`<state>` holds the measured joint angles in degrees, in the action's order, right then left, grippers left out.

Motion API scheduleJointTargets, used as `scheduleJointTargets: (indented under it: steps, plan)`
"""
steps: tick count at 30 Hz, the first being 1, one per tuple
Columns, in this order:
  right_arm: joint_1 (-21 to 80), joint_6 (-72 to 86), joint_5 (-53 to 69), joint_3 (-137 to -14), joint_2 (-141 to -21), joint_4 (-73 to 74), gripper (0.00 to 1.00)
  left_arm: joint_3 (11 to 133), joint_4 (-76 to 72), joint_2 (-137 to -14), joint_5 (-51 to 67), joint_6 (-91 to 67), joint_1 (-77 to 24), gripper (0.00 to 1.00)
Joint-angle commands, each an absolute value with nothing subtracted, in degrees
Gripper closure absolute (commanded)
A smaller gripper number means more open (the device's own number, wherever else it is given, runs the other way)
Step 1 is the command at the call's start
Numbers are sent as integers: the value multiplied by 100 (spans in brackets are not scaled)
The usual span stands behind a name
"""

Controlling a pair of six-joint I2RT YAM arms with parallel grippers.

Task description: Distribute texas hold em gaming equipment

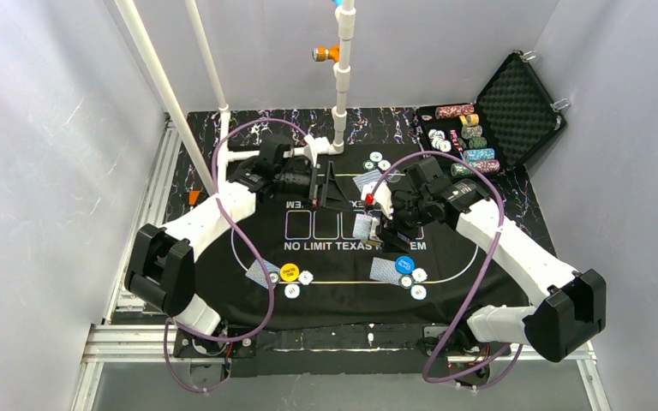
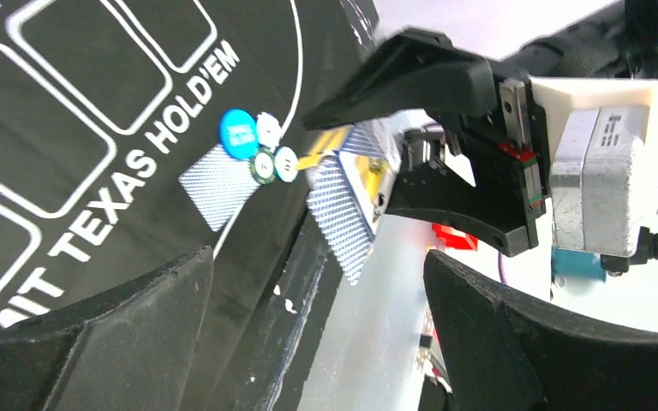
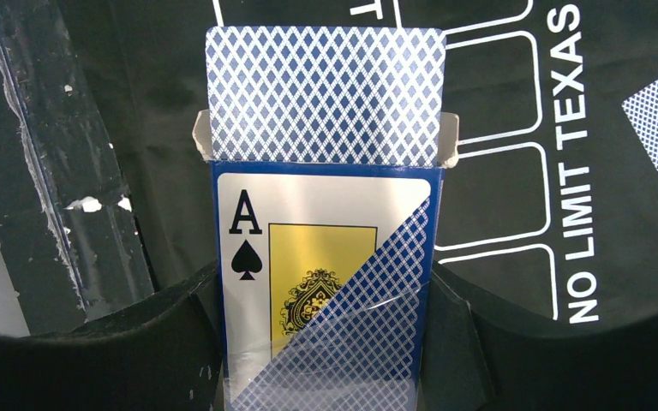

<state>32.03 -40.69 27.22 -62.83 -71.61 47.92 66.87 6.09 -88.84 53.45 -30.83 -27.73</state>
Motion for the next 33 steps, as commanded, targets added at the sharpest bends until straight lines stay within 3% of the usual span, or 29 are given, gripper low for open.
scheduleJointTargets:
  steps: [1,9,15,19,29,33]
  plan:
    - [3275,-4129,2878,-6518,-7225,4746,99,6630,299,-8905,5666,-3152,-3221,11]
    - [3305,-4093,2954,-6722,-7261,4774,99,6613,185,-9427,5592,-3535,-3400,29]
    - [3305,-4086,3008,-6729,-7137,4781,99,6674,474,-9662,5658,-3539,-3365,50]
    - [3305,-4054,2857,-6636,-7081,4751,99,6543,315,-9503,5781,-3599,-3241,58]
    - [3305,-4032,2743,-6451,-7040,4641,99,6328,-249,-9198,6027,-3897,-3056,65]
    - [3305,-4017,2725,-6456,-7065,4629,99,6328,-260,-9065,6068,-3860,-3059,58]
